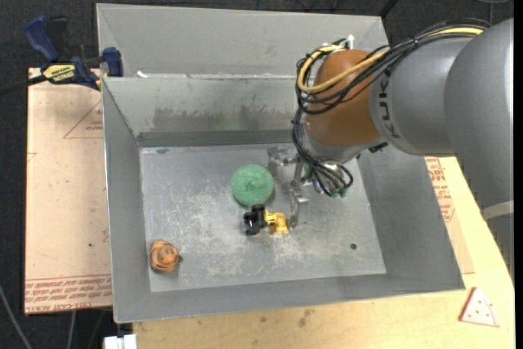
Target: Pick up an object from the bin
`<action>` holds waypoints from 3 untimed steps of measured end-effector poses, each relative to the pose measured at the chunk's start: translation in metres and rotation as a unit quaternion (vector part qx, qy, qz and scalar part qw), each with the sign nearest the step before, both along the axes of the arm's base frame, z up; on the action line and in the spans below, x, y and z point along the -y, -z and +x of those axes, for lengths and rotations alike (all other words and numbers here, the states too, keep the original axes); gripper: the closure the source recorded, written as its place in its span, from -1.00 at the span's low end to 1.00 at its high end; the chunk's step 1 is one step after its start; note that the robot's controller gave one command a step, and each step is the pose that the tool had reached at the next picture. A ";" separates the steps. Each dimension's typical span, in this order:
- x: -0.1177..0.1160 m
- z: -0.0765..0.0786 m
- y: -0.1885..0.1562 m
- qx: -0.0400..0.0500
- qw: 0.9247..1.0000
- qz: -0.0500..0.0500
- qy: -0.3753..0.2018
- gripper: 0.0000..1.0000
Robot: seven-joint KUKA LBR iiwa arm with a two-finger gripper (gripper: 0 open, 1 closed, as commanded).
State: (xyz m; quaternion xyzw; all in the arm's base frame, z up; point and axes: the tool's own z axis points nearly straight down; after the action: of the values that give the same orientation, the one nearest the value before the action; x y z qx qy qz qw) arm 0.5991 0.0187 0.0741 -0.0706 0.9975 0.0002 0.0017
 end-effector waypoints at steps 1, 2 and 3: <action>-0.037 -0.007 -0.006 -0.001 0.999 0.000 -0.051 -1.00; -0.058 0.002 -0.001 0.001 0.996 0.000 -0.090 -1.00; -0.082 -0.002 0.003 0.000 0.986 0.000 -0.164 -1.00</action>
Offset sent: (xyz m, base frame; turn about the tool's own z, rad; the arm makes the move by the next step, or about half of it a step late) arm 0.0058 0.0652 -0.0041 -0.2030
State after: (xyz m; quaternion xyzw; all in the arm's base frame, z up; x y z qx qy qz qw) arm 0.5974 0.1003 0.0713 -0.2333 0.9724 0.0004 0.0015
